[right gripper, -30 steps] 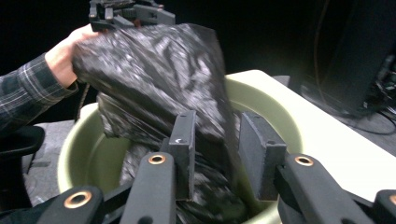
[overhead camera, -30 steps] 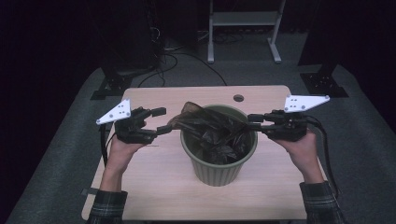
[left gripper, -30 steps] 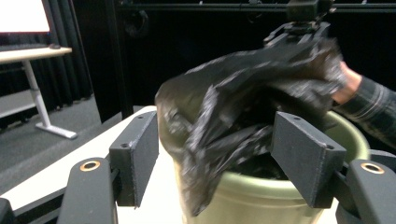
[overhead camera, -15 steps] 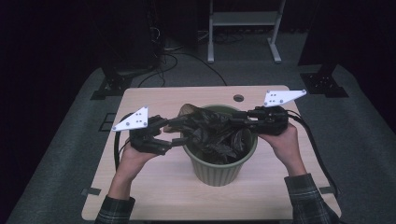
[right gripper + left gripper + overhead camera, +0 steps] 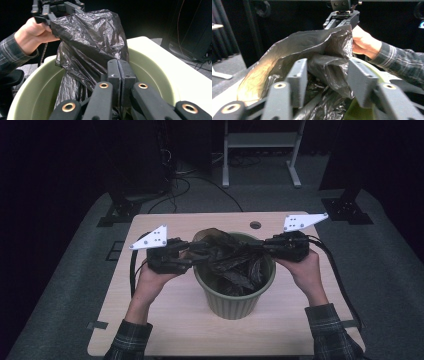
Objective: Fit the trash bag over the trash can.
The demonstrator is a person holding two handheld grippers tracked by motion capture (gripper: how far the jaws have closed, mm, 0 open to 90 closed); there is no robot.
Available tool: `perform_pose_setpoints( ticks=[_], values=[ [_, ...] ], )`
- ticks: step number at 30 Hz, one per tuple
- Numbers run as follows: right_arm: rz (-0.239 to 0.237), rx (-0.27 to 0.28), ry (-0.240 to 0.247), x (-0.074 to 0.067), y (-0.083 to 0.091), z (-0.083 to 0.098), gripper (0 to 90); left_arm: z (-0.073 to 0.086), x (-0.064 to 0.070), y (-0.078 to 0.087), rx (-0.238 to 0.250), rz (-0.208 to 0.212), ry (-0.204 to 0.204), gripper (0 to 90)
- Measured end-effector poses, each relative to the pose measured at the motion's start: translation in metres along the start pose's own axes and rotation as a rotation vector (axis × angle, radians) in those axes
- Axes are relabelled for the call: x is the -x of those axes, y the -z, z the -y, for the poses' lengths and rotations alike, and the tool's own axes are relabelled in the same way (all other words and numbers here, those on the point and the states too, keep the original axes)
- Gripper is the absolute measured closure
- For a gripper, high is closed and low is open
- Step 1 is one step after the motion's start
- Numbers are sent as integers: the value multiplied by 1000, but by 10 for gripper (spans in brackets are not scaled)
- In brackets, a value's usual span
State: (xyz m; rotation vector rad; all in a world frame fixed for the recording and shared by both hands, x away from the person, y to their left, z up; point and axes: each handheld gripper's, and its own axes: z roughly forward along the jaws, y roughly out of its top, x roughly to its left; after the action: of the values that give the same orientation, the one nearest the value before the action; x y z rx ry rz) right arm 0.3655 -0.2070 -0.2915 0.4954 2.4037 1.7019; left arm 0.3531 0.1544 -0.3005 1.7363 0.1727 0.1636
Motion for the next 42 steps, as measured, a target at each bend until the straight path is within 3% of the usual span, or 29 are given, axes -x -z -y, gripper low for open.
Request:
perform_pose_setpoints(
  ticks=[4,6,9,12,16,19,21,24,27,31,42],
  values=[
    [-7,4,-2,-1,1,0,894,-3,-1,-7,-29,54,-2,819],
    [6,2,1,-1,3,0,899,-3,0,-7,-24,70,17,897],
    [40,12,-10,1,10,0,900,-2,3,-4,-39,81,20,898],
    [23,33,-22,4,16,0,900,1,6,-1,-52,86,16,898],
    [30,13,-16,2,15,1,900,5,9,1,-48,91,17,897],
    [33,6,-21,2,13,5,900,7,11,-2,-62,118,12,886],
    [34,0,-20,2,11,7,900,5,12,-1,-53,83,-6,722],
    [25,1,-21,2,11,7,900,-2,10,3,-19,51,-12,648],
    [19,2,-20,2,11,7,900,-13,7,4,8,40,-26,621],
    [12,2,-22,2,11,8,900,-22,3,-4,-6,29,-40,622],
    [-2,5,-22,2,12,8,900,-25,-5,-35,-36,3,-77,578]
  ],
)
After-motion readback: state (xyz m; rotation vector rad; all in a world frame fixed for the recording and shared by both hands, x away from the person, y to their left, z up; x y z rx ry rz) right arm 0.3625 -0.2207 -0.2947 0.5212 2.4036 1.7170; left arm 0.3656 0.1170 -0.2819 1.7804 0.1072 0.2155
